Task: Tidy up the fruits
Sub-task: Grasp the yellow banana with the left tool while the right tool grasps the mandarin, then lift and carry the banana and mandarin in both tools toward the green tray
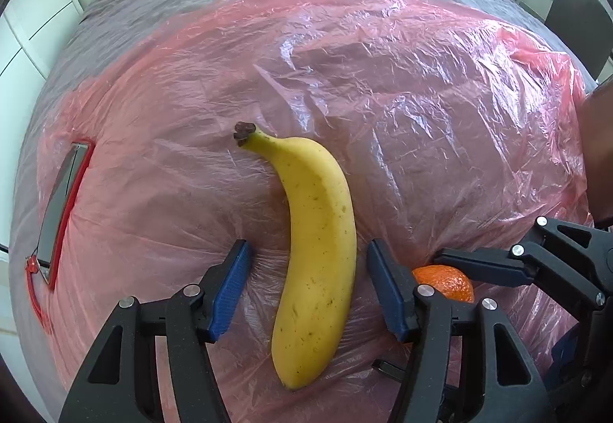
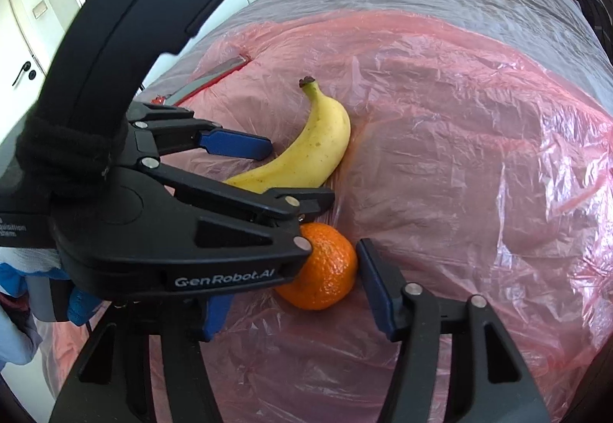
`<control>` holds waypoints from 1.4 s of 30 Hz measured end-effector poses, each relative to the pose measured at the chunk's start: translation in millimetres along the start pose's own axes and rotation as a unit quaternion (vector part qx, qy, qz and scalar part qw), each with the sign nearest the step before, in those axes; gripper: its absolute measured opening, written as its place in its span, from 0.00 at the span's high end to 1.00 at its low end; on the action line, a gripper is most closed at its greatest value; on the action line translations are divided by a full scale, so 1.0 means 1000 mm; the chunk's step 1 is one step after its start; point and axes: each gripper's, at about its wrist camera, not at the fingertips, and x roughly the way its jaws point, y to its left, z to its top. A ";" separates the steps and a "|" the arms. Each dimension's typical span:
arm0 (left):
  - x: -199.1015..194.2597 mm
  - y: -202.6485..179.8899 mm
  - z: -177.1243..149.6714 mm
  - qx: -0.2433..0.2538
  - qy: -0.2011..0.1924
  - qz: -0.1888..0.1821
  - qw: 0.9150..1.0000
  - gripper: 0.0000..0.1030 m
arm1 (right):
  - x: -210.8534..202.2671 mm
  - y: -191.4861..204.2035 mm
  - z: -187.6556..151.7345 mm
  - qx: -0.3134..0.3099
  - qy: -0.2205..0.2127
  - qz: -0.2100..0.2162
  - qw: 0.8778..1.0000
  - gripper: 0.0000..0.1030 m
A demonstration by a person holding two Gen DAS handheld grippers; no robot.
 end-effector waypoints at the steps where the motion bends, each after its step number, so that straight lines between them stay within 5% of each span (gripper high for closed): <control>1: 0.001 0.001 0.000 0.001 0.001 -0.001 1.000 0.45 | 0.002 -0.001 -0.001 0.000 0.002 -0.001 1.000 0.04; 5: 0.004 0.001 -0.004 0.001 -0.003 -0.007 1.000 0.51 | 0.008 -0.006 -0.005 0.000 0.009 -0.001 1.000 0.19; 9: 0.003 -0.006 -0.007 0.017 -0.009 -0.007 1.000 0.71 | 0.011 -0.008 -0.006 -0.004 0.012 0.005 1.000 0.24; 24: -0.038 -0.011 -0.019 -0.009 -0.057 -0.009 0.998 0.73 | -0.018 -0.011 -0.004 -0.005 -0.004 0.009 1.000 0.25; 42: -0.111 -0.026 -0.055 -0.038 -0.109 -0.013 0.993 0.73 | -0.100 -0.005 -0.052 0.003 -0.022 -0.001 1.000 0.26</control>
